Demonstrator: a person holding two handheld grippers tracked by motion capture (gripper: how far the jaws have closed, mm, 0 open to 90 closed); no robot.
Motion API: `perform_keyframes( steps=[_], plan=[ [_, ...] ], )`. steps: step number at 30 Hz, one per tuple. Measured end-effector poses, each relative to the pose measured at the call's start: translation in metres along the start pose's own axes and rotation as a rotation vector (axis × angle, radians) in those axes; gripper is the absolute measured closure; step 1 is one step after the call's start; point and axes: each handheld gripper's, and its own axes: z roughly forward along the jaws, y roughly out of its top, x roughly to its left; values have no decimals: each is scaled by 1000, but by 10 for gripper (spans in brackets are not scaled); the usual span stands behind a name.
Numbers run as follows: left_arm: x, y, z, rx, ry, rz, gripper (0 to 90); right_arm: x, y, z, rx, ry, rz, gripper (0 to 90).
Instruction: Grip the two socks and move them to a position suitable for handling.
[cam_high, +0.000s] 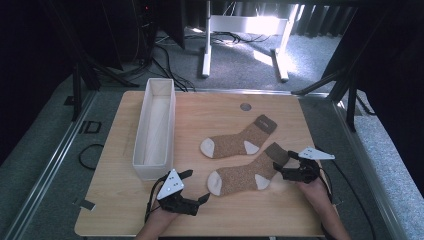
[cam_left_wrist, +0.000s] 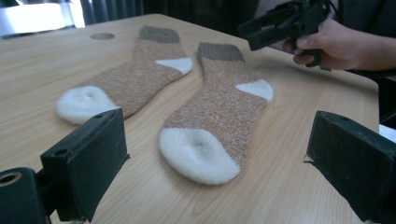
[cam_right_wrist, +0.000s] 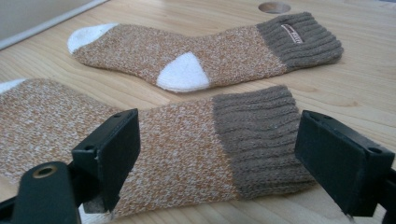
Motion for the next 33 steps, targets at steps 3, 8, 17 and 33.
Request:
perform_keyframes(
  steps=[3,8,17,33],
  plan=[
    [0,2,9,9,-19,-4,55,-3,1,3,10,-4,-1,140],
    [-3,5,24,29,-37,4,55,-5,2,6,25,1,0,140],
    [-4,9,47,61,-45,7,59,-8,5,14,58,8,-8,138],
    [-4,7,80,179,-53,8,143,-11,11,24,78,-8,-44,144]
  ],
)
